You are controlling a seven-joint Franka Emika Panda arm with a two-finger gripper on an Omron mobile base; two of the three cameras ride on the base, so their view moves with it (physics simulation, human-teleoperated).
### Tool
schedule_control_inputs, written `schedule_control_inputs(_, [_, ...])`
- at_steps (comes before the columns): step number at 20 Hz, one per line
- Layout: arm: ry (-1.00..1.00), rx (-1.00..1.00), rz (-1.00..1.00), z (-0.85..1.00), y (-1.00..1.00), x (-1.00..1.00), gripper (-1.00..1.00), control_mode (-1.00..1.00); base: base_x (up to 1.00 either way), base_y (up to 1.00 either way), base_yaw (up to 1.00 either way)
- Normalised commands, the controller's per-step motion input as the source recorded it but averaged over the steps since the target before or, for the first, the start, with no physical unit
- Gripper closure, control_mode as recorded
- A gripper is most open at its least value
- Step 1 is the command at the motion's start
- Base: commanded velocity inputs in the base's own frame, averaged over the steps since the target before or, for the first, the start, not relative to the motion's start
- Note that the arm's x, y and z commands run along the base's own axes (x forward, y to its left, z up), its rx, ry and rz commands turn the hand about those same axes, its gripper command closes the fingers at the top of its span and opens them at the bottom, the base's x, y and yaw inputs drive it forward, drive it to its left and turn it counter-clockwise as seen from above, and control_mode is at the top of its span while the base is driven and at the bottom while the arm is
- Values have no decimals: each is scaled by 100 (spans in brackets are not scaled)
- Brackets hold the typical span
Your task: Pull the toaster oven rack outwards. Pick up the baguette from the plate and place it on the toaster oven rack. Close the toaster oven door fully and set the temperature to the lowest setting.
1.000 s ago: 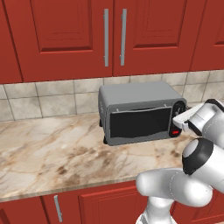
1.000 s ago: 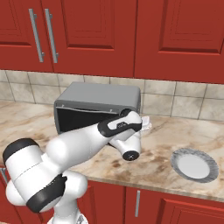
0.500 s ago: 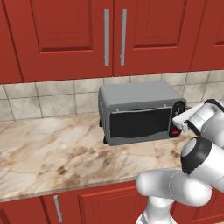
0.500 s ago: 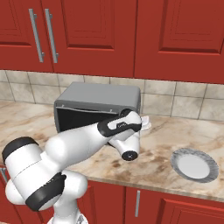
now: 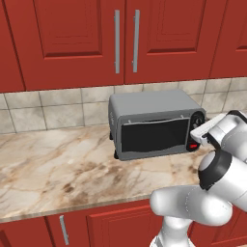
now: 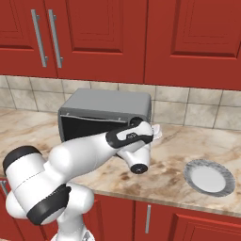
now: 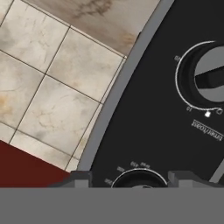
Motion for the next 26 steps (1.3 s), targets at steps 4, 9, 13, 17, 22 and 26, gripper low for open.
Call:
schedule_control_inputs(4, [-4,-15,0,-4,5,25,100,-100,0,0,0])
schedule_control_inputs(9, [-3,-17,0,-1,9,28,100,-100,0,0,0])
schedule_control_inputs(13, [-7,-19,0,0,10,26,100,-100,0,0,0])
schedule_control_inputs(17, [-12,-24,0,0,14,21,100,-100,0,0,0])
schedule_control_inputs(22, [-19,-26,1,0,18,17,100,-100,0,0,0])
schedule_control_inputs(26, [-15,-30,6,-5,21,21,100,-100,0,0,0])
